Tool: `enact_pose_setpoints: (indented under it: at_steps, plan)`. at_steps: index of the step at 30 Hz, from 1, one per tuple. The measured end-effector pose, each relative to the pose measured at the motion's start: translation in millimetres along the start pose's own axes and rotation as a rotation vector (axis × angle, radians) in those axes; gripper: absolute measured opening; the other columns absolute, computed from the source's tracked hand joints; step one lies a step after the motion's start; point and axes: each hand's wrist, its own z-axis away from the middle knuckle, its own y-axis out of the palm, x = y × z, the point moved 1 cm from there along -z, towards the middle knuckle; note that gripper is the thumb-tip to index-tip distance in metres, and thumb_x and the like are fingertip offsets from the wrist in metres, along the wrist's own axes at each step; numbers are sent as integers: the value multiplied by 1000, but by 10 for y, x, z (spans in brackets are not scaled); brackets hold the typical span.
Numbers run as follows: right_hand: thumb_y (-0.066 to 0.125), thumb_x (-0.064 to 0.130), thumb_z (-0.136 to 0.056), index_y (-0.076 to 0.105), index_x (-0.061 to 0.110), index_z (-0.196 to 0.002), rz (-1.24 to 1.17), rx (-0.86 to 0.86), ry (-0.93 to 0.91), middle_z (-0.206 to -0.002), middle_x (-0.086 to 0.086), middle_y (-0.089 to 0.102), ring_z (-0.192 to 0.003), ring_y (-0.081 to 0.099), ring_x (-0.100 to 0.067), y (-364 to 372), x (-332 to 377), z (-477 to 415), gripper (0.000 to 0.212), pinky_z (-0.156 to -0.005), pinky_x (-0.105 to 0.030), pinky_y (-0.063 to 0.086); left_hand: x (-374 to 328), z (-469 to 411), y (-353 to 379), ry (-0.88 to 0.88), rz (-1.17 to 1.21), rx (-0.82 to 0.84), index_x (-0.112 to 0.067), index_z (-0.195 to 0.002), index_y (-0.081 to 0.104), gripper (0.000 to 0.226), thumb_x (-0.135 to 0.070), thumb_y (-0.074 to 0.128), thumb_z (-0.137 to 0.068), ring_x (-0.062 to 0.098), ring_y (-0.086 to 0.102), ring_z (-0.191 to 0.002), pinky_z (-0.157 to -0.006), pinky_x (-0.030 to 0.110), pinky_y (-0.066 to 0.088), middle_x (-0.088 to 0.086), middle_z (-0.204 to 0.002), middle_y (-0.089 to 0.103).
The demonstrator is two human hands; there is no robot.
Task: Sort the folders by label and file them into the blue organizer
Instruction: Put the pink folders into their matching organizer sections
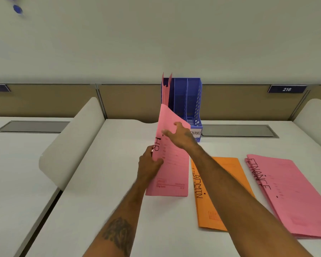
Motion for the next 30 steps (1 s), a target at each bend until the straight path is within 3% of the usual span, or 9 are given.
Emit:
enact_pose_setpoints:
  at_steps: [2,4,7,11,15,18,21,27,30]
  plan:
    - [53,75,-78,27,21,-146,-7,-92,-2,-134,-10,53,-109,58,-32,-276,212,-81,90,-81,-39,50,-179,-15,98,69,-89,-47,-20,-129,47,43,-18,61,-89,20,69,-89,-78,37,61,2,-120,68]
    - [54,77,-74,33,19,-142,-37,-185,17,-119,-7,60,-85,69,-26,-538,383,-119,91,-72,-40,57,-335,-8,215,137,-151,-89,-20,-129,45,42,-18,60,-90,23,68,-98,-82,40,60,2,-126,65]
    - [62,67,-78,49,16,-117,-23,-280,16,-77,3,58,-51,67,-17,-846,523,-151,65,-53,-32,57,-524,15,375,215,-186,-159,-19,-127,45,37,-21,61,-93,24,66,-107,-86,40,58,3,-130,62]
    - [63,41,-82,54,15,-97,16,-349,-11,-77,-2,64,-63,67,-22,-1078,610,-164,31,-62,-36,59,-712,26,520,287,-191,-230,-18,-129,46,40,-22,63,-94,24,67,-109,-84,35,58,5,-131,61]
    - [64,29,-85,62,10,-99,99,-424,-25,-83,-5,63,-69,64,-23,-1214,695,-183,24,-61,-34,58,-798,-10,604,373,-195,-236,-21,-132,44,48,-23,68,-91,18,68,-106,-77,19,53,2,-132,61]
    - [64,25,-84,64,7,-100,171,-471,-55,-77,-2,55,-62,56,-20,-1301,777,-221,24,-46,-25,44,-844,-87,553,439,-157,-158,-24,-137,40,62,-53,62,-87,7,61,-104,-79,20,49,-5,-131,58]
    - [64,24,-84,63,7,-102,194,-515,-90,-78,-2,54,-65,52,-20,-1356,851,-292,25,-48,-23,39,-823,-285,428,407,-120,-106,-30,-142,34,74,-77,38,-86,8,60,-112,-86,31,55,-8,-137,55]
    - [61,28,-87,65,6,-105,187,-558,-140,-98,-10,70,-69,53,-19,-1369,1014,-582,29,-54,-25,42,-641,-940,198,402,-258,-172,-28,-146,30,62,-57,49,-94,12,48,-128,-89,24,42,-2,-147,44]
    - [60,30,-88,65,6,-107,179,-559,-169,-103,-11,70,-74,59,-23,-1360,1090,-765,31,-57,-25,45,-621,-1305,101,416,-391,-140,-31,-147,19,71,-49,61,-92,20,34,-142,-100,40,46,2,-157,33]
